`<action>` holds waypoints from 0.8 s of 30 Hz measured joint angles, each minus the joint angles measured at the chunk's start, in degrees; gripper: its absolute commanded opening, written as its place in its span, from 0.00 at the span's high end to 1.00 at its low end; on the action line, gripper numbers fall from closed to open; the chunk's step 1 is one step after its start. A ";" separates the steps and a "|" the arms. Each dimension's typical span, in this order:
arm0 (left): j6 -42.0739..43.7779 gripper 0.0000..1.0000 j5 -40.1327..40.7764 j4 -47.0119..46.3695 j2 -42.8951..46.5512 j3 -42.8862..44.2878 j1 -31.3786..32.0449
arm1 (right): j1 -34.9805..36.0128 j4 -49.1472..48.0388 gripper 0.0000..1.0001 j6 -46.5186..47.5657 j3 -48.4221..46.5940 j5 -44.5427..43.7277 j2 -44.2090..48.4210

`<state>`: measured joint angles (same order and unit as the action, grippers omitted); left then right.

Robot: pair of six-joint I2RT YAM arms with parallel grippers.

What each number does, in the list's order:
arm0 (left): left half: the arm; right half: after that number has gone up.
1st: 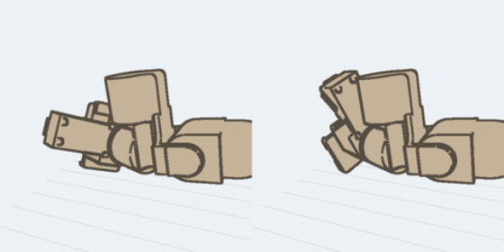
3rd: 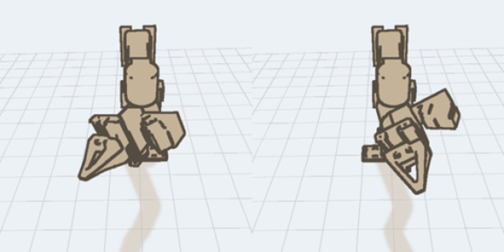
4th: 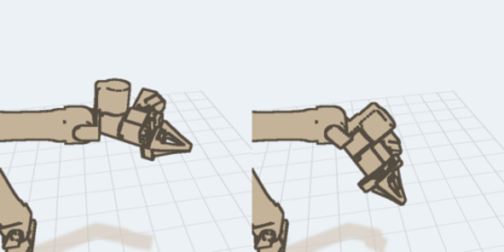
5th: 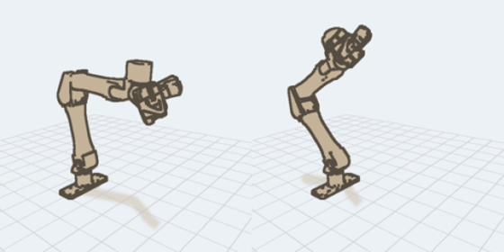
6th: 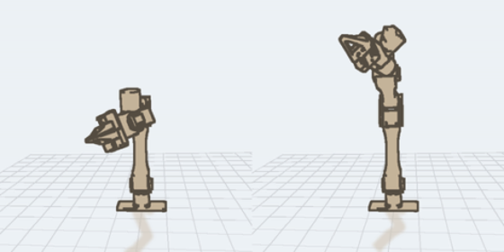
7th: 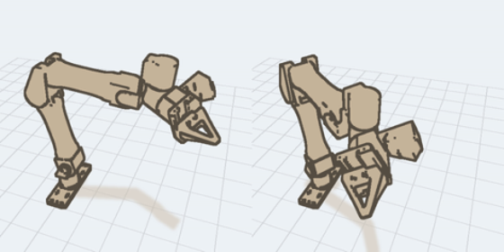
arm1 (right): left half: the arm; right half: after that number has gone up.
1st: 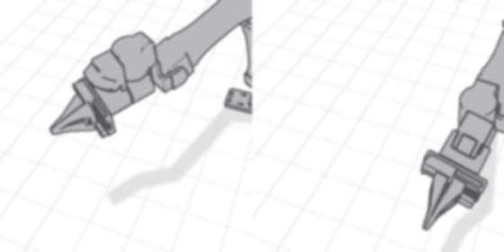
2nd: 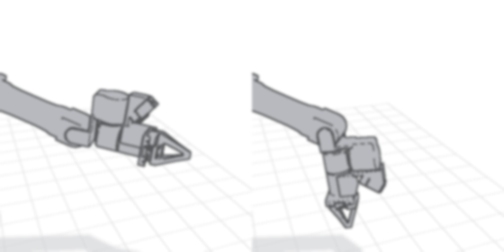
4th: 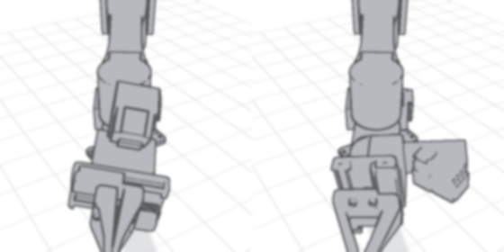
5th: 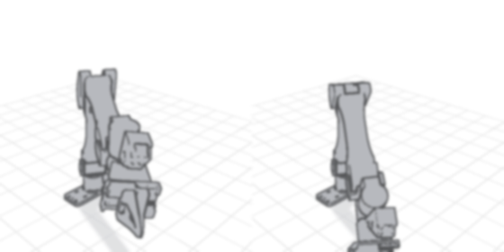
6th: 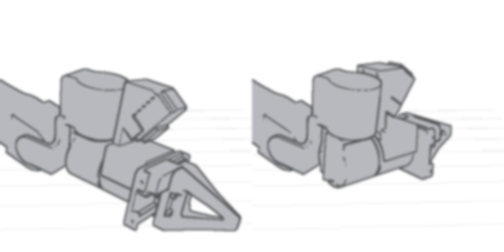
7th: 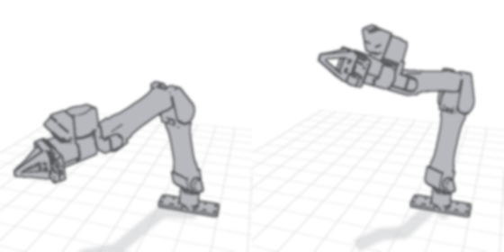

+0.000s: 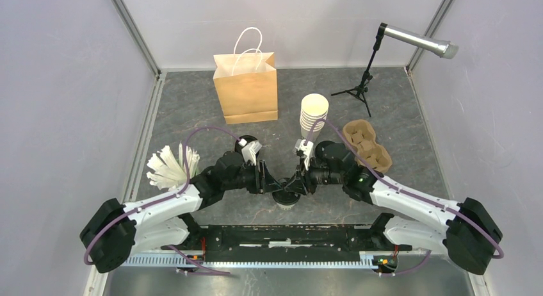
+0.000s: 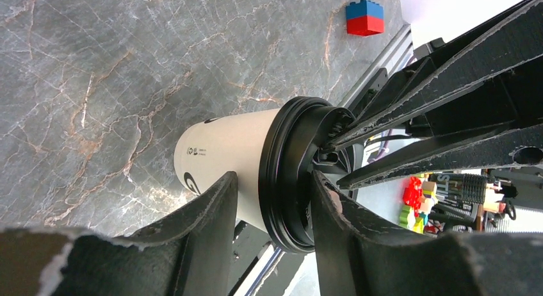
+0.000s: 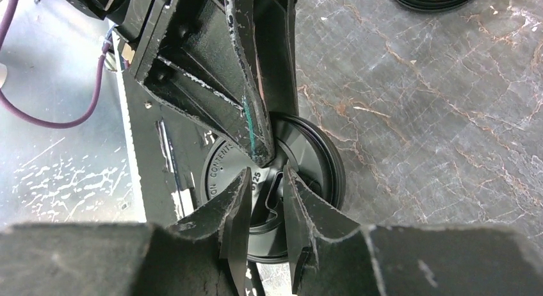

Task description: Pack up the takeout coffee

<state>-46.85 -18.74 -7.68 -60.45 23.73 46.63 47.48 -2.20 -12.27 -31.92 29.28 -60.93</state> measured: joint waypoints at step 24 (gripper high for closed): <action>-2.71 0.56 5.31 -8.11 -4.04 -1.09 1.14 | -2.14 -23.37 0.67 -4.35 13.86 -4.96 2.86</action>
<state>-49.56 -13.43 -15.79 -64.49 22.63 47.77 45.34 -25.56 -16.62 -18.06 24.32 -58.06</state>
